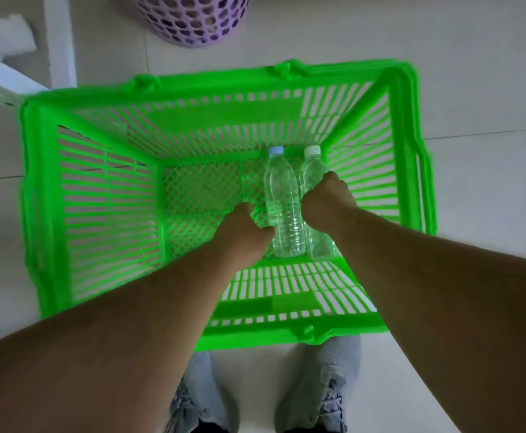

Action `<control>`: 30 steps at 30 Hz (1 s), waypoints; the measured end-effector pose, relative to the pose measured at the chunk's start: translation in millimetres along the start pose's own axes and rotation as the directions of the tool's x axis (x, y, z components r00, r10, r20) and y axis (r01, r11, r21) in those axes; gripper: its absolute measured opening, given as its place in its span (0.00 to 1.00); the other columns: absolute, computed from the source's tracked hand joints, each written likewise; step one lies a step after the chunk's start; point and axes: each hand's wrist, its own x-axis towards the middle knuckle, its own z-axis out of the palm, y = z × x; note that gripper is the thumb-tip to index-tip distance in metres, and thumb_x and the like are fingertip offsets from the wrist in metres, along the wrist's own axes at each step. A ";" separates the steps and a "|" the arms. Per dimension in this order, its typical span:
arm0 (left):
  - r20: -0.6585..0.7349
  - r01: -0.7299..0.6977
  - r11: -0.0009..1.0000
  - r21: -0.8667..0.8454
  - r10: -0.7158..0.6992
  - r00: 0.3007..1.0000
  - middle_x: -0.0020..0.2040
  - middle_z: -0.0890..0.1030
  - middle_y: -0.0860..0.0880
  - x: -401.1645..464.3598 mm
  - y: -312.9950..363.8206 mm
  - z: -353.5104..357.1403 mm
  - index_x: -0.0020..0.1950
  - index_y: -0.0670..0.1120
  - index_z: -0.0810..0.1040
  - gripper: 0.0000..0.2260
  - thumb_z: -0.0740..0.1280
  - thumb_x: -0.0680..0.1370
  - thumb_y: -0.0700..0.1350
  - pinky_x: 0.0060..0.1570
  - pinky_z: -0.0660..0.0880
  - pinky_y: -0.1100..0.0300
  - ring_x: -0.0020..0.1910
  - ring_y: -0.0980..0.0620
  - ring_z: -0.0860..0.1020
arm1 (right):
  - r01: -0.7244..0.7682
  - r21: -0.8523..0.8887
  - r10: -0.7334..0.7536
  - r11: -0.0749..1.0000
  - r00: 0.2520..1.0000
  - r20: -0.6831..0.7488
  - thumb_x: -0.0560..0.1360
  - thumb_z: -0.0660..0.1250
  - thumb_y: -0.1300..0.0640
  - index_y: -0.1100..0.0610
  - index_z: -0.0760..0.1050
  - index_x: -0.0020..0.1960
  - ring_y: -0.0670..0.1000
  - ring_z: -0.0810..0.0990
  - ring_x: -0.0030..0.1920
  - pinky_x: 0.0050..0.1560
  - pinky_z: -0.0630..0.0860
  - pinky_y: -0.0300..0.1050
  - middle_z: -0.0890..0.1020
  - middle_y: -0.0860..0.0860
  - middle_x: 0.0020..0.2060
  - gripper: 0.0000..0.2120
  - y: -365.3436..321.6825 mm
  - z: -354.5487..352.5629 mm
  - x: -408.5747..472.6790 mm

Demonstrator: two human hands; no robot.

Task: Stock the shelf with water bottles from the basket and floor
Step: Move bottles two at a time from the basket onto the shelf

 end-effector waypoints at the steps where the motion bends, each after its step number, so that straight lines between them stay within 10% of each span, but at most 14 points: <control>1: 0.003 -0.002 1.000 -0.019 0.002 1.000 0.71 0.72 0.43 5.7 -0.2 4.1 0.76 0.45 0.63 0.32 0.71 0.75 0.51 0.48 0.73 0.62 0.57 0.47 0.79 | -0.012 -0.006 0.012 1.000 1.000 -0.016 0.76 0.63 0.63 0.62 0.65 0.70 0.60 0.77 0.62 0.54 0.74 0.46 0.75 0.59 0.63 0.23 -0.3 2.9 3.5; 11: -0.057 0.050 0.992 -0.118 -0.057 0.997 0.71 0.72 0.43 22.7 -16.7 5.1 0.76 0.44 0.62 0.34 0.72 0.75 0.52 0.33 0.67 0.68 0.36 0.60 0.73 | 0.011 0.032 -0.008 0.999 0.995 -0.104 0.77 0.65 0.52 0.61 0.75 0.62 0.59 0.80 0.59 0.47 0.72 0.41 0.80 0.58 0.59 0.17 -6.4 14.4 19.3; 15: -0.069 0.076 0.984 -0.160 -0.088 0.994 0.68 0.74 0.43 30.0 -23.8 3.4 0.74 0.43 0.64 0.35 0.73 0.74 0.55 0.44 0.70 0.65 0.47 0.51 0.76 | 0.059 -0.024 -0.060 0.998 0.996 -0.058 0.73 0.67 0.37 0.58 0.76 0.63 0.58 0.80 0.57 0.46 0.70 0.42 0.81 0.57 0.58 0.29 -4.4 25.4 28.6; 22: -0.048 0.106 0.983 -0.151 -0.114 0.992 0.58 0.81 0.53 48.6 -42.7 6.3 0.66 0.48 0.74 0.33 0.74 0.67 0.64 0.31 0.69 0.66 0.39 0.59 0.78 | 0.064 0.094 -0.077 0.994 0.987 0.143 0.69 0.72 0.35 0.61 0.69 0.72 0.51 0.78 0.40 0.38 0.70 0.40 0.77 0.52 0.47 0.41 -7.9 49.5 45.6; 30: 0.011 0.140 0.950 -0.280 -0.143 0.990 0.48 0.85 0.50 48.3 -46.8 3.1 0.55 0.50 0.83 0.18 0.78 0.68 0.53 0.45 0.80 0.57 0.42 0.52 0.83 | 0.136 0.048 -0.140 0.990 0.986 0.087 0.66 0.72 0.32 0.57 0.77 0.61 0.56 0.84 0.46 0.41 0.79 0.44 0.83 0.56 0.49 0.35 -5.1 53.6 51.5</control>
